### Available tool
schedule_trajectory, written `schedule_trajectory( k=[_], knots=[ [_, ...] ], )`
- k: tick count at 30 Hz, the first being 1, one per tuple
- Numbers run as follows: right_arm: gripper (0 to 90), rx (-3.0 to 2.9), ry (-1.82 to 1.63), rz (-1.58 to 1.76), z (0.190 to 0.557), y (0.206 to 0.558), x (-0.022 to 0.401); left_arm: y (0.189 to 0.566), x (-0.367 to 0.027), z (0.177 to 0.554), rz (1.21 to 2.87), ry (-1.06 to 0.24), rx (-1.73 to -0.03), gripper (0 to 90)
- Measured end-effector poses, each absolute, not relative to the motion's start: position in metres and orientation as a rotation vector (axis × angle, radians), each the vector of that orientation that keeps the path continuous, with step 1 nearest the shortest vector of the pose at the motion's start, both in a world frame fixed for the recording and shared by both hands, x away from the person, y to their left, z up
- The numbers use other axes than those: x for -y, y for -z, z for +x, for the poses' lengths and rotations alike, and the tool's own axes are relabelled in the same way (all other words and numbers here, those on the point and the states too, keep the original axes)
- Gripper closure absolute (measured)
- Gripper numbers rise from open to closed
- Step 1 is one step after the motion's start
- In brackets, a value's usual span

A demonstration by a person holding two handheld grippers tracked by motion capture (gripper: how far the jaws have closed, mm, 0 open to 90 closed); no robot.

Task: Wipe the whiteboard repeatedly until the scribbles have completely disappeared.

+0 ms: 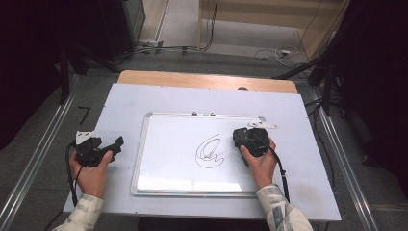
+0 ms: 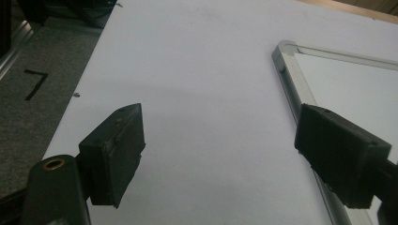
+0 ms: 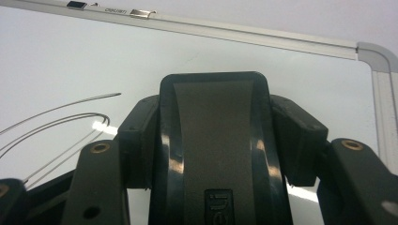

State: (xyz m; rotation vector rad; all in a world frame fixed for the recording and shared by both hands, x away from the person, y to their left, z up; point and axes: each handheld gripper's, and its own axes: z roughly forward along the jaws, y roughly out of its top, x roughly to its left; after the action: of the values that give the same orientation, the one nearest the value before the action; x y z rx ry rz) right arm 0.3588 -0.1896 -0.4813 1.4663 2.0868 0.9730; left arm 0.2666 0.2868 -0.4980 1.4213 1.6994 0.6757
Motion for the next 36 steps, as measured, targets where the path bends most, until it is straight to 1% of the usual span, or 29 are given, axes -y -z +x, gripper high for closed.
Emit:
schedule_trajectory(
  k=[23, 36],
  knots=[
    [38.3, -2.158, -0.931, 1.405, 0.371, 0.490, 0.162, 0.498, -0.288, 0.266, 1.419, -0.675, -1.699, 17.1],
    [38.3, -2.161, -0.944, 1.389, 0.377, 0.492, 0.156, 0.498, -0.285, 0.267, 1.425, -0.676, -1.696, 17.1]
  ],
)
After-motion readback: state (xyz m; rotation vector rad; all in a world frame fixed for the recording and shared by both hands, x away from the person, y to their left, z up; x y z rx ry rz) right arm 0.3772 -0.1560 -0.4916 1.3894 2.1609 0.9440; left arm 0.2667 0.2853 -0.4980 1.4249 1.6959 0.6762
